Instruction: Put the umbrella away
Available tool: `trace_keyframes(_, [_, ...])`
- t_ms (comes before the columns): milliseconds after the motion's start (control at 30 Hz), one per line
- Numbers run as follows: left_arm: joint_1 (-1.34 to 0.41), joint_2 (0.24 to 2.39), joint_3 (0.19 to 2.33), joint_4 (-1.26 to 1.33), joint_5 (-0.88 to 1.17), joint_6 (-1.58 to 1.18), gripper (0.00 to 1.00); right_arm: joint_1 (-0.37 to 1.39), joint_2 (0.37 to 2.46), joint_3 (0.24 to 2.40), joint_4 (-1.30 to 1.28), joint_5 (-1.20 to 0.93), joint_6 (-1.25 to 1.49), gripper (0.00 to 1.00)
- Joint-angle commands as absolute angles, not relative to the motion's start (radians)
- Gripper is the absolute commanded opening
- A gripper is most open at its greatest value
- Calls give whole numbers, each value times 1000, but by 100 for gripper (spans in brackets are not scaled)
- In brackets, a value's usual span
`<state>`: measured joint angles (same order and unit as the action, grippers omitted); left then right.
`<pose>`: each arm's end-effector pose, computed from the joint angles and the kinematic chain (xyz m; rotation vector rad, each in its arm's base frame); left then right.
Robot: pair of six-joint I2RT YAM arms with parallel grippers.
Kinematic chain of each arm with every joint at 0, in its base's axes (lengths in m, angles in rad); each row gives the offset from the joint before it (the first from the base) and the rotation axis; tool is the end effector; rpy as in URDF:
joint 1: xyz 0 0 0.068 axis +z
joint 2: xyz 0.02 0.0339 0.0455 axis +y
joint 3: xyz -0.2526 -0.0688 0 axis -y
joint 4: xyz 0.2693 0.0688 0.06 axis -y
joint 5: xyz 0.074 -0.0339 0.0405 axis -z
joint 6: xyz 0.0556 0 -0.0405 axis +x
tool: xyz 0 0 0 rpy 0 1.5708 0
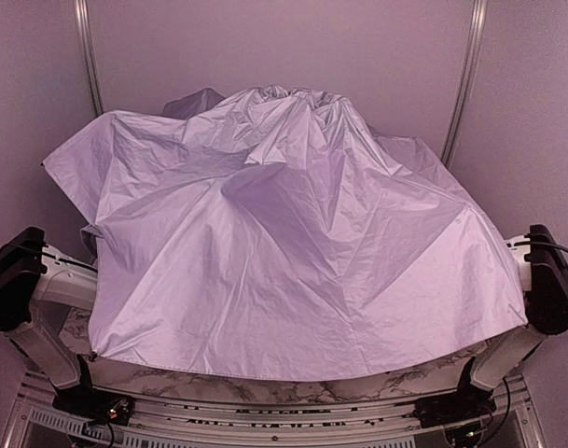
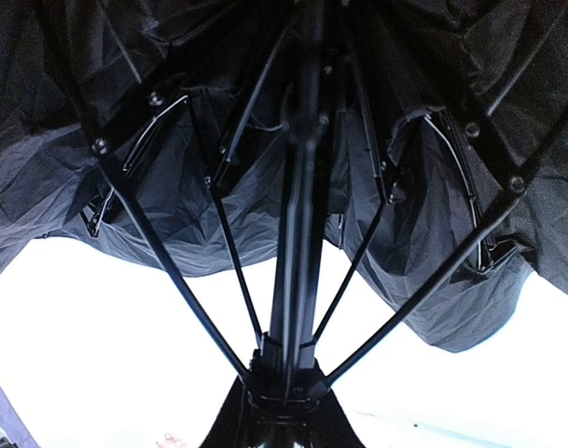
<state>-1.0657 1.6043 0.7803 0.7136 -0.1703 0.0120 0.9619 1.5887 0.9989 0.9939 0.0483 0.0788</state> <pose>0.1938 -0.3310 0.1949 0.7682 1.5406 -0.6460 0.2314 0.3272 0.3171 -0.4780 1.1150 0.8879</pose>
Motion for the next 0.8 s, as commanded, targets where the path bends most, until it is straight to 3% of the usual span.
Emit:
trace_keyframes(0, [-1073, 1472, 867, 1248, -159, 106, 0, 990, 1729, 916, 594, 15, 52, 8])
trace_keyframes(600, [-1074, 1459, 845, 1249, -147, 146, 0, 996, 1742, 953, 515, 37, 58, 6])
trace_keyframes(767, [-1074, 1483, 806, 1201, -180, 73, 0, 976, 1668, 1020, 502, 58, 95, 0])
